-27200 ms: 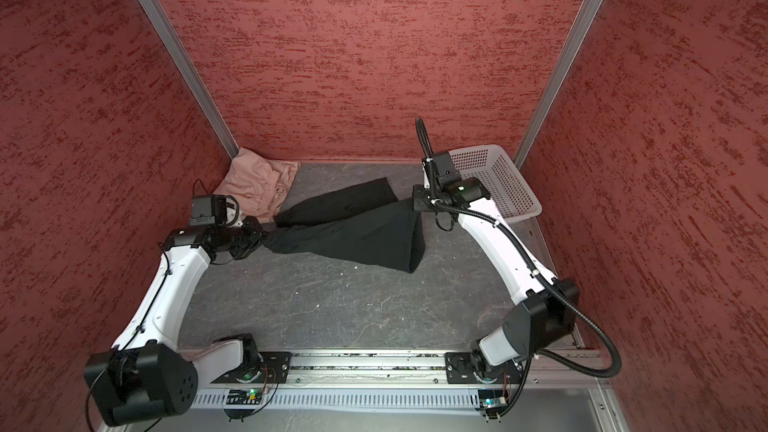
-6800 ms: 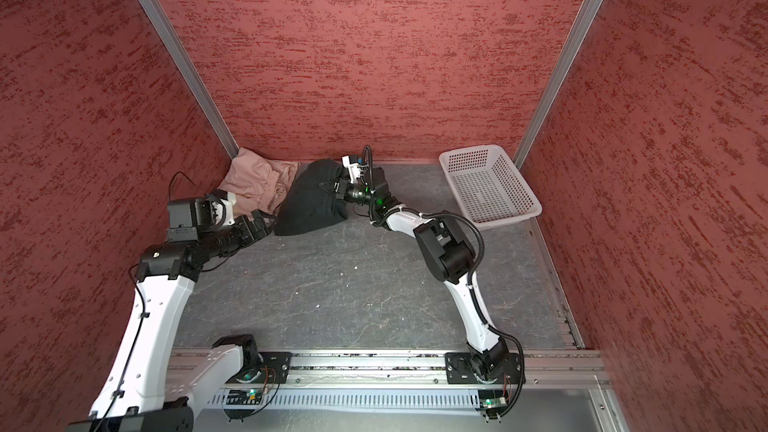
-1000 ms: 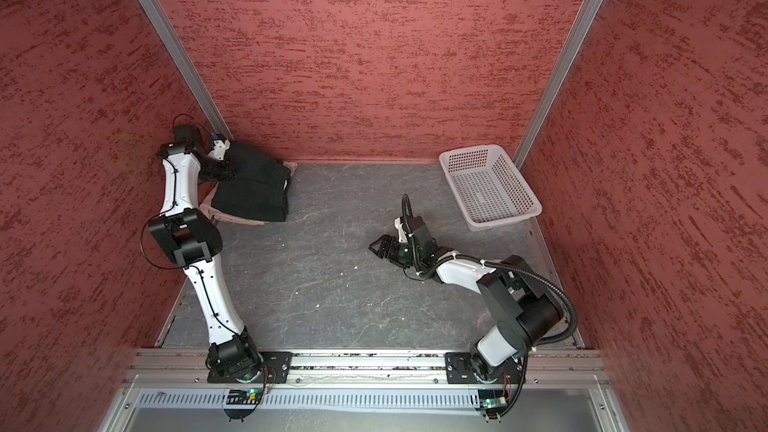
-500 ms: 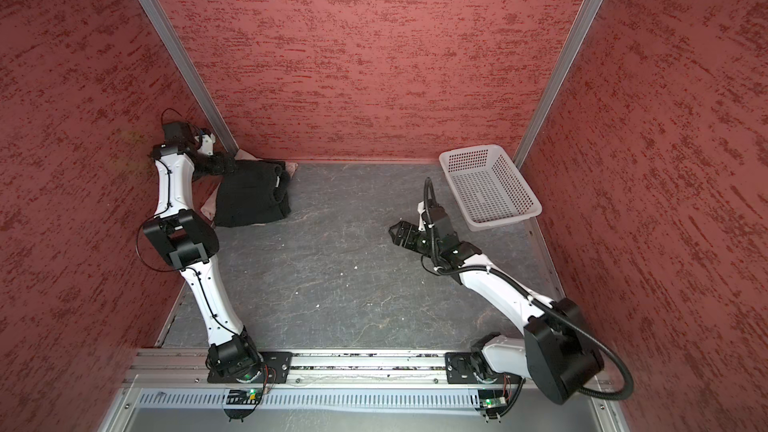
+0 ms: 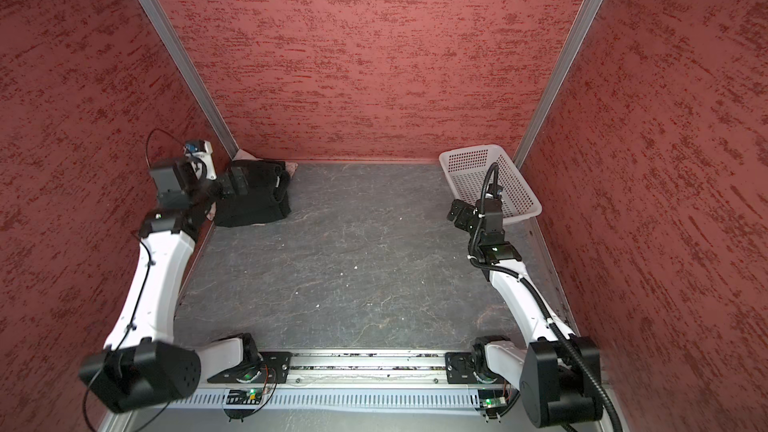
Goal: Fold and stack the shorts
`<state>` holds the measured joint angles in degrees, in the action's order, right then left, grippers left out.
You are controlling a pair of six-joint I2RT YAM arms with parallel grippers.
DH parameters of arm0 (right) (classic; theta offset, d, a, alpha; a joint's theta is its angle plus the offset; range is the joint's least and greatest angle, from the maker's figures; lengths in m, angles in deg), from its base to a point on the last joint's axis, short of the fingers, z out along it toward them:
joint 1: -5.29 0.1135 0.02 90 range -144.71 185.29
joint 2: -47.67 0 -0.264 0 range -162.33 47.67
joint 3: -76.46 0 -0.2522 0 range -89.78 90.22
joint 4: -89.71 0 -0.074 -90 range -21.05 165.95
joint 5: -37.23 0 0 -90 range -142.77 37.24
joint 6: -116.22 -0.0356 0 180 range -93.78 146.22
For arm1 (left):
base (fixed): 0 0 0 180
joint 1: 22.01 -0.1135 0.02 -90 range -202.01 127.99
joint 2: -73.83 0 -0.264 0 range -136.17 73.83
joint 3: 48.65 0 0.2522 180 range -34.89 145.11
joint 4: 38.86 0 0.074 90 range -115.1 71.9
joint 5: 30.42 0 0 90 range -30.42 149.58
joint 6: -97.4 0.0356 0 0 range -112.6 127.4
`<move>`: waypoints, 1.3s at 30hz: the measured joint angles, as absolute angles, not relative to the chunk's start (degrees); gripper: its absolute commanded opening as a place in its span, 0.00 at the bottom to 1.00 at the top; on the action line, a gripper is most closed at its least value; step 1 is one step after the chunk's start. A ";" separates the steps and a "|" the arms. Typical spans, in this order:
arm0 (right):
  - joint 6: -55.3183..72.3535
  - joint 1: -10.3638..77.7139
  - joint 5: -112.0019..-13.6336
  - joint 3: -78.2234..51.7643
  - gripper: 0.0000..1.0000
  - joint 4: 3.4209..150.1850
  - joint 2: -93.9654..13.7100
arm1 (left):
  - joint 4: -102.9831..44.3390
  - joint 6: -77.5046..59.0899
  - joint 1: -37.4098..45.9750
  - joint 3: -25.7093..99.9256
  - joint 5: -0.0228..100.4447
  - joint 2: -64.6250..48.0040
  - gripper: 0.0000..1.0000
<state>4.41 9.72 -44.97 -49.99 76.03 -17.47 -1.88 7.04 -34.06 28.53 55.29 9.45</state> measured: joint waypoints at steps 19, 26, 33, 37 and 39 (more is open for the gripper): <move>22.16 8.38 -36.21 -79.24 0.99 123.59 -22.80 | -54.90 1.75 -25.82 -20.35 61.41 5.76 1.00; 24.65 6.53 -39.29 -77.86 0.99 138.80 -36.20 | -71.06 4.50 -25.91 -14.31 56.36 -10.44 0.99; 24.81 5.43 -41.83 -76.24 0.99 140.97 -41.03 | -73.20 6.84 -24.84 -13.70 54.94 -14.02 0.99; 24.81 5.43 -42.28 -76.02 0.99 141.32 -41.03 | -74.09 7.28 -24.73 -13.66 54.87 -14.02 0.99; 24.81 5.43 -42.31 -76.02 0.99 141.32 -41.03 | -74.31 7.30 -24.71 -13.66 54.85 -14.02 0.99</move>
<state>24.81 5.43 -42.31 -76.02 141.32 -41.03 -74.31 7.30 -24.71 -13.66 54.85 -14.02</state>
